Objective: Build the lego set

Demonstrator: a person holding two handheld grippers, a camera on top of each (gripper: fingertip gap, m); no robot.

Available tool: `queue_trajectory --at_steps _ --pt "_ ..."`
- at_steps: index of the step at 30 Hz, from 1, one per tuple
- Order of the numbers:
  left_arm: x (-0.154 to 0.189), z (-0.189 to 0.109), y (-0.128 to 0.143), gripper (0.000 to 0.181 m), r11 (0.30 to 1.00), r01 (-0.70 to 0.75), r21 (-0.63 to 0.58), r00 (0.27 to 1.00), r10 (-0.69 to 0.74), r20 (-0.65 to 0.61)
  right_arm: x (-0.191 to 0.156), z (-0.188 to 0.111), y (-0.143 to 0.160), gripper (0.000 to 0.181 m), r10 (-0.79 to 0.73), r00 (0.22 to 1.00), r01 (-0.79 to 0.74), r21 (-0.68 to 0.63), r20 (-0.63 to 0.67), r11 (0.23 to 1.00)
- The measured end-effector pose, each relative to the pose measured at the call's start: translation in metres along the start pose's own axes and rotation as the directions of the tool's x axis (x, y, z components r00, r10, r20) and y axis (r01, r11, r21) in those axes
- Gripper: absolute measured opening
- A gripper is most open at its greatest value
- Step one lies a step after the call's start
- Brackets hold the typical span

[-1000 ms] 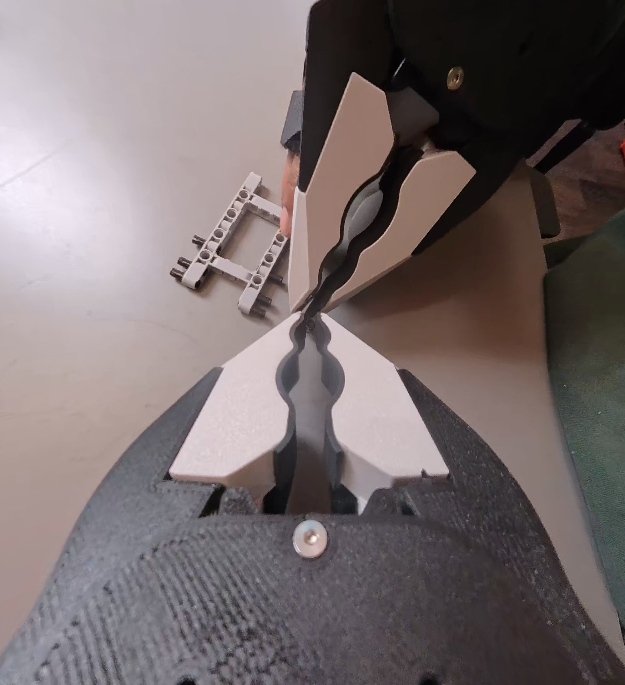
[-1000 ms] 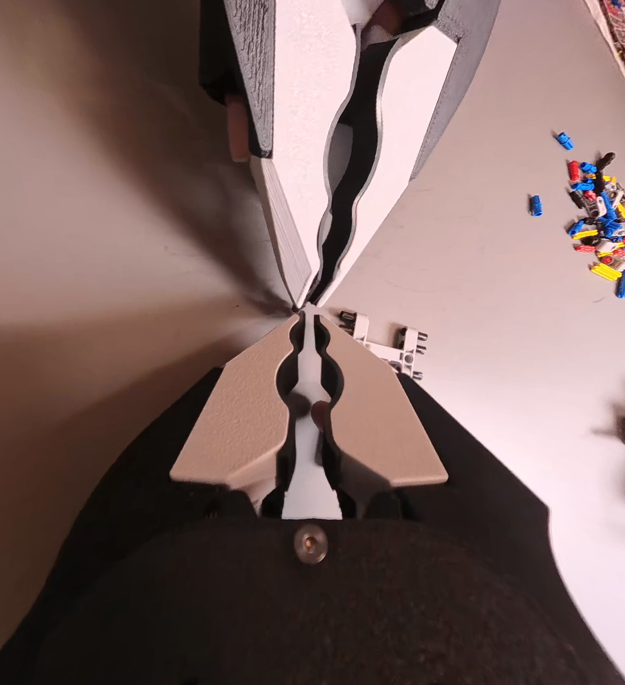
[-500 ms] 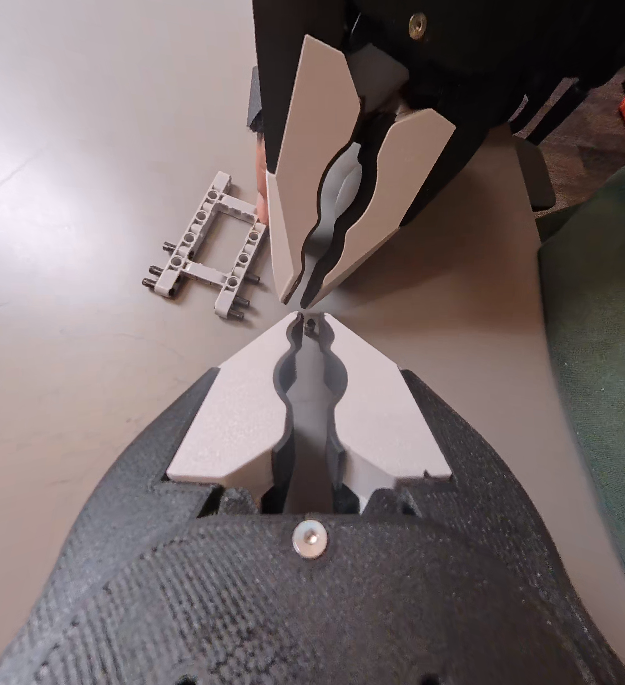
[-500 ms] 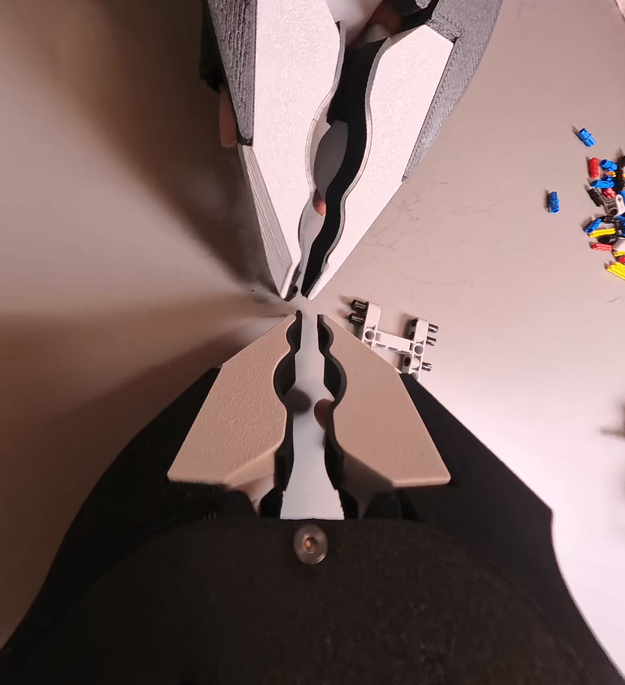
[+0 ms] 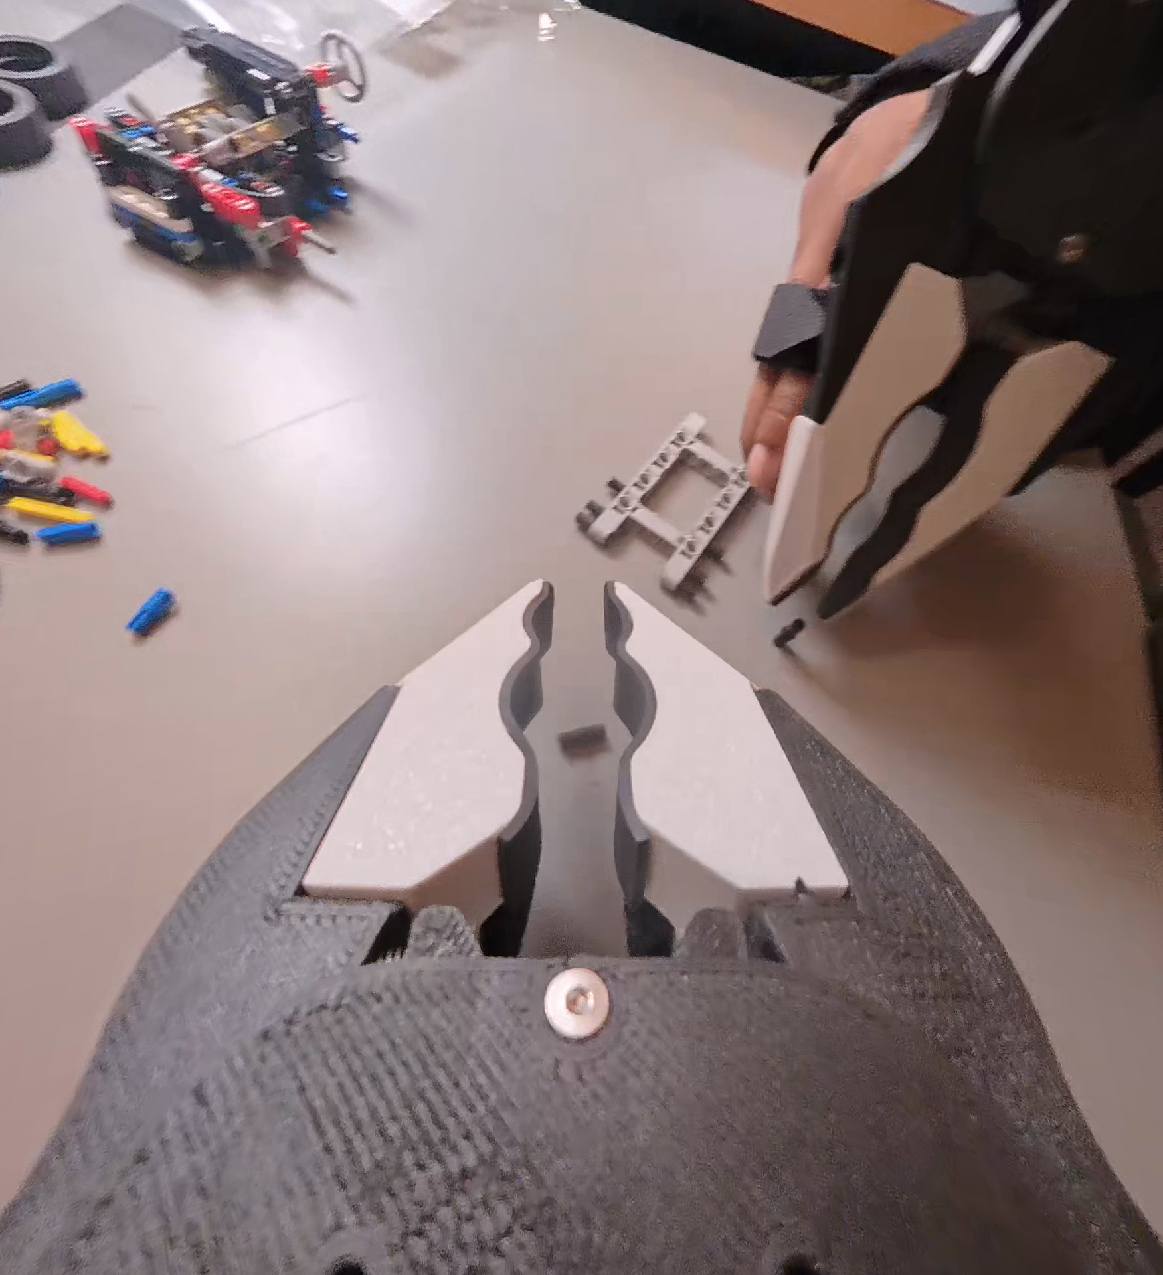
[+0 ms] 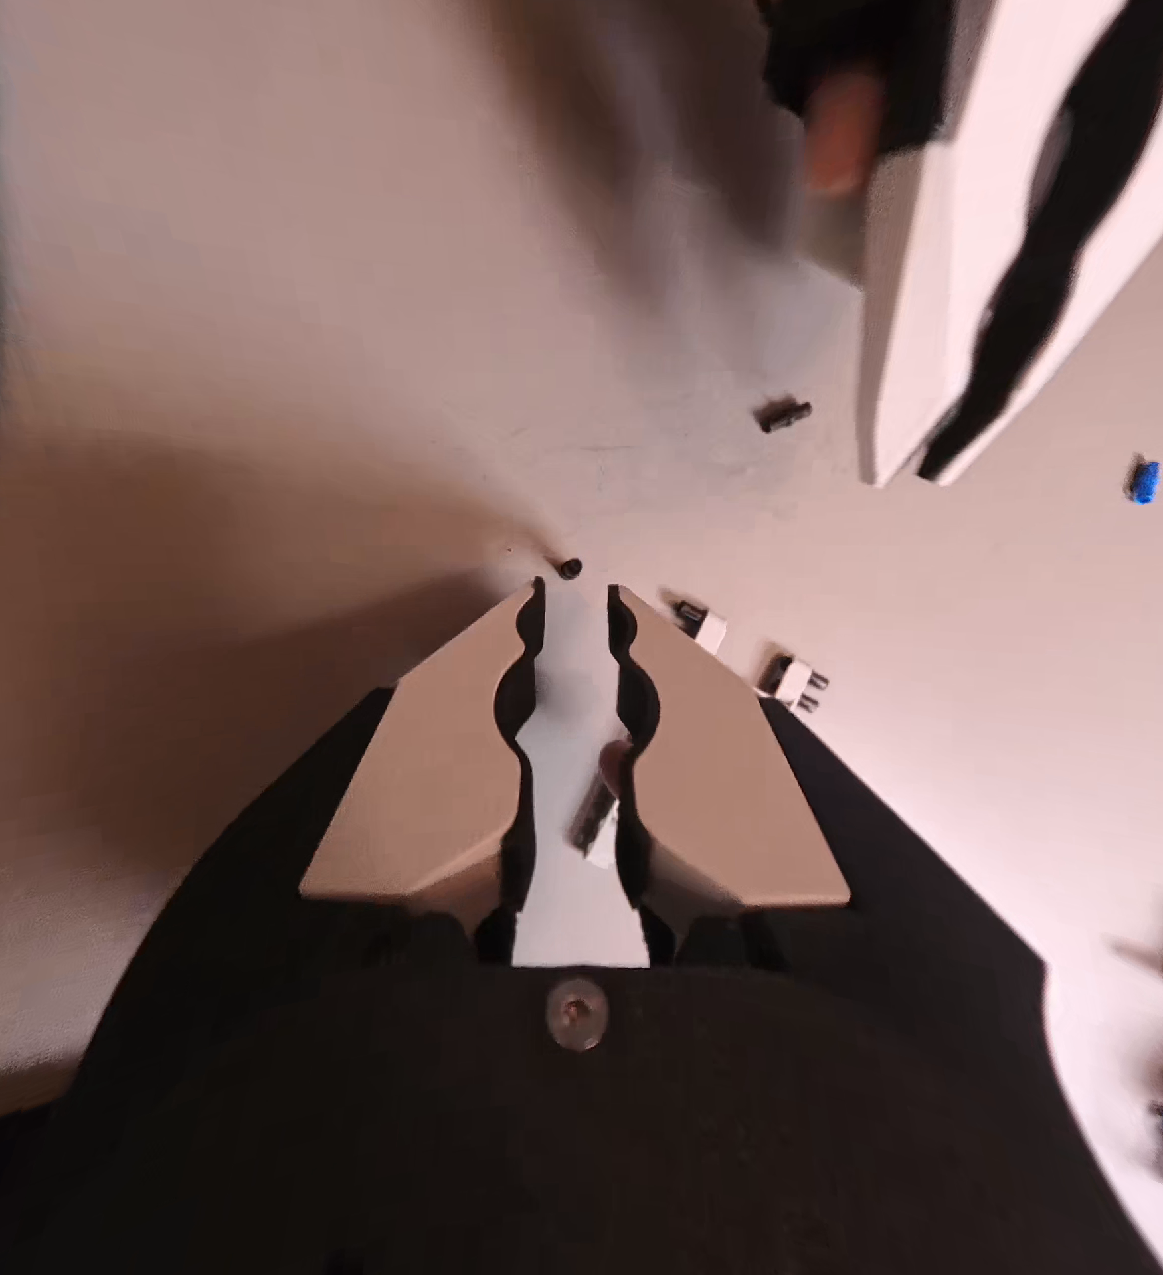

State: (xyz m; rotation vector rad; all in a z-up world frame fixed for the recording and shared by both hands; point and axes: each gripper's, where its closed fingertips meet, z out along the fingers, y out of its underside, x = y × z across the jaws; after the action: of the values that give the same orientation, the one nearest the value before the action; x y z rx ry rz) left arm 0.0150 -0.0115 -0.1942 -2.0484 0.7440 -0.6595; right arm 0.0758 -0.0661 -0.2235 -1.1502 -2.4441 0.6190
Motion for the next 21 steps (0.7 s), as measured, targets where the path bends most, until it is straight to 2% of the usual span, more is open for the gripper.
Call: queue_trajectory --at_steps 1,5,10,14,21 --pt "-0.007 0.0 0.002 0.013 1.0 -0.001 -0.001 1.0 0.001 0.03 -0.001 0.001 0.0 0.017 -0.03 0.999 0.03 -0.031 0.022 0.999" --pt "-0.016 0.001 0.006 0.012 0.999 -0.041 -0.006 0.994 0.041 0.101 -0.003 0.004 -0.001 0.018 -0.16 0.983 0.173 -0.151 0.095 0.973" --pt "-0.013 0.003 0.004 0.013 0.995 -0.101 0.0 0.987 0.1 0.125 -0.005 0.007 -0.004 0.018 -0.239 0.957 0.27 -0.205 0.163 0.941" --pt "-0.012 0.002 0.001 0.014 0.993 -0.117 0.013 0.985 0.115 0.131 -0.005 0.01 -0.005 0.017 -0.25 0.951 0.287 -0.215 0.184 0.933" --pt "-0.013 0.001 0.0 0.015 0.992 -0.122 0.024 0.984 0.118 0.131 -0.003 0.009 -0.001 0.003 -0.236 0.953 0.277 -0.234 0.188 0.932"
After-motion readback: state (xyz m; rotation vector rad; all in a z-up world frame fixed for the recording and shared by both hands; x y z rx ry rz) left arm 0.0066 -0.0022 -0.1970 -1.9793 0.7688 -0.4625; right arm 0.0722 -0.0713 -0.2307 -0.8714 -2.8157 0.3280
